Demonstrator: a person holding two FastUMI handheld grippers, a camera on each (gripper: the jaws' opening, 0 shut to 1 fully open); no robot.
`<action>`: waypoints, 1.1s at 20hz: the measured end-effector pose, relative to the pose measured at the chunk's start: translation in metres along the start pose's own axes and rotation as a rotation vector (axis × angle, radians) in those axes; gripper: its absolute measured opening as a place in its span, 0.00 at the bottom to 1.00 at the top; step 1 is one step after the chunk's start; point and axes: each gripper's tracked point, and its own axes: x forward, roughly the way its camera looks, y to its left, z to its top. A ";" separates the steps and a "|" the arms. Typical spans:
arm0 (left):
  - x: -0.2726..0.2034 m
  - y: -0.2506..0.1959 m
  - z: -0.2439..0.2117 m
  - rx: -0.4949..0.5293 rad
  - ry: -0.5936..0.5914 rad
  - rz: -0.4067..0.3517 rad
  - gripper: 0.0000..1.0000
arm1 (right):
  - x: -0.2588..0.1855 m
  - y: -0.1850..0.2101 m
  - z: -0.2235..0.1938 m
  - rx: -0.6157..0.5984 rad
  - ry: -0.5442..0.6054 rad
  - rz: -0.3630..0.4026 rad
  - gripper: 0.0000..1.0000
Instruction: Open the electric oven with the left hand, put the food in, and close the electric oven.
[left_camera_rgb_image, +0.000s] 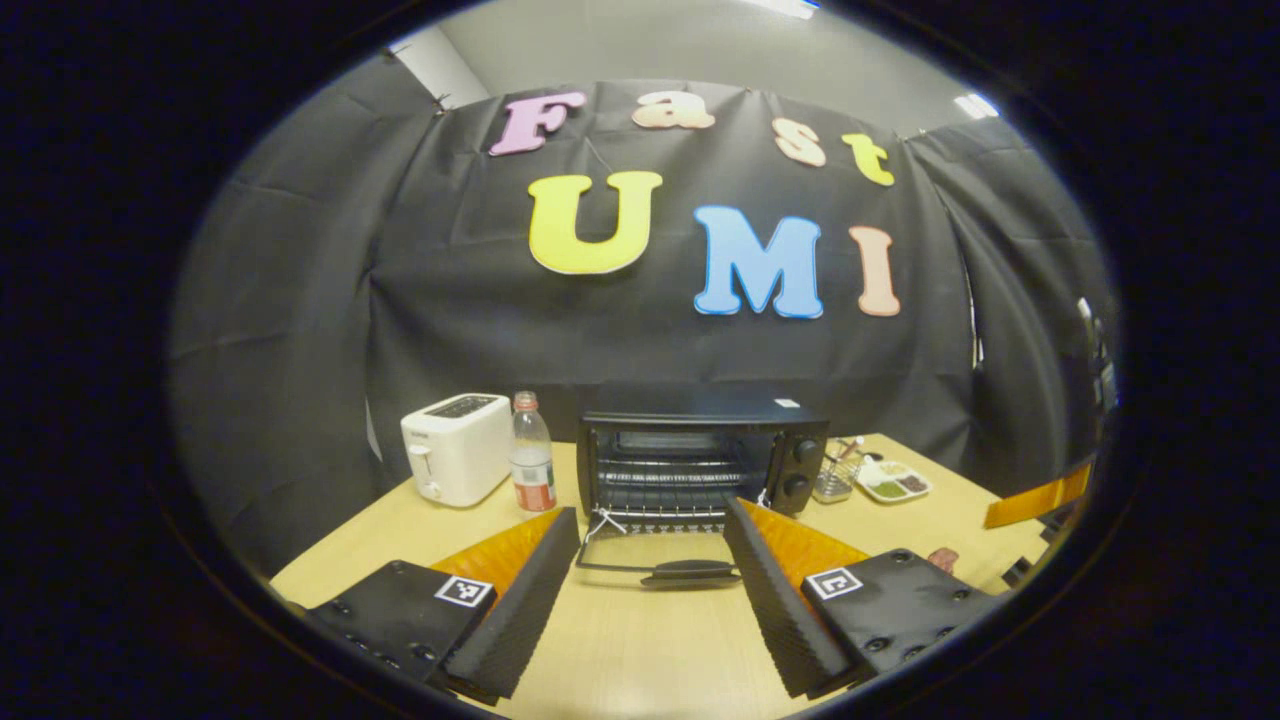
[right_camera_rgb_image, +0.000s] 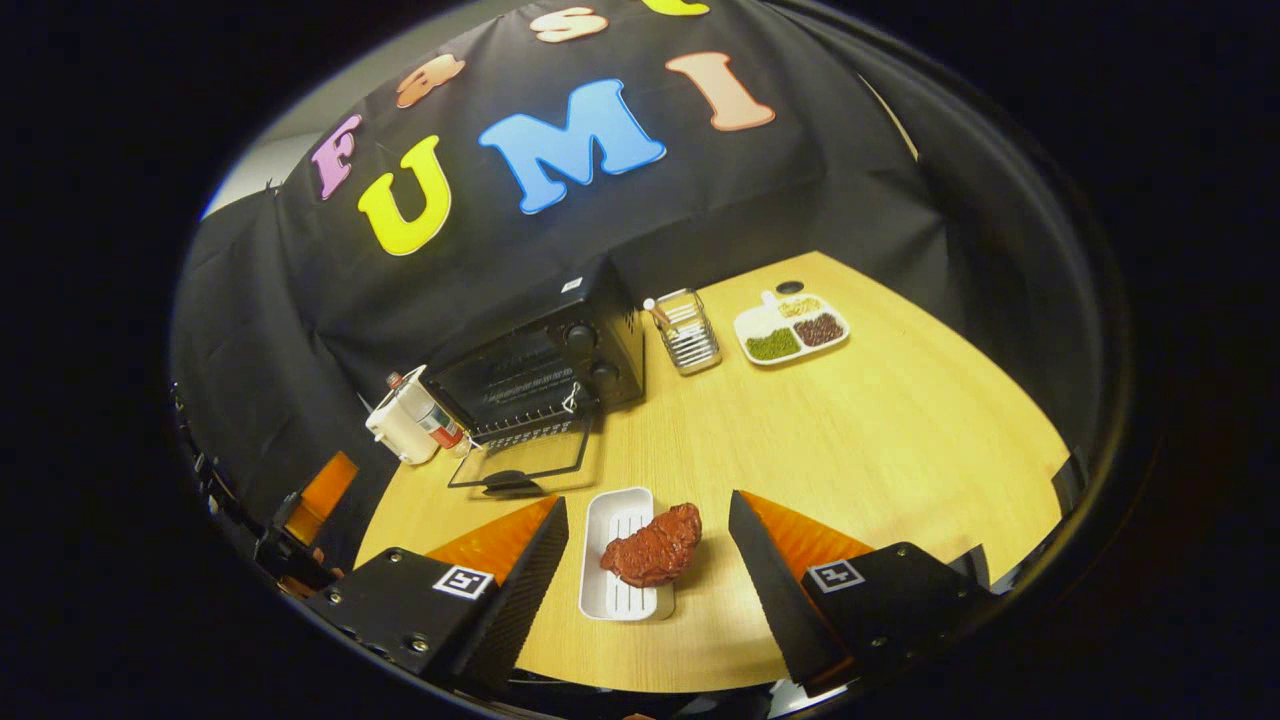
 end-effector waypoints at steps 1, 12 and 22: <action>-0.008 0.003 0.009 0.001 -0.018 0.007 0.96 | 0.007 -0.001 -0.006 0.024 0.030 0.011 0.98; -0.058 0.022 0.042 0.012 -0.109 0.071 1.00 | 0.061 -0.018 -0.047 0.399 0.258 0.060 0.95; -0.060 0.043 0.030 -0.038 -0.087 0.129 0.98 | 0.077 -0.010 -0.055 0.489 0.271 0.108 0.20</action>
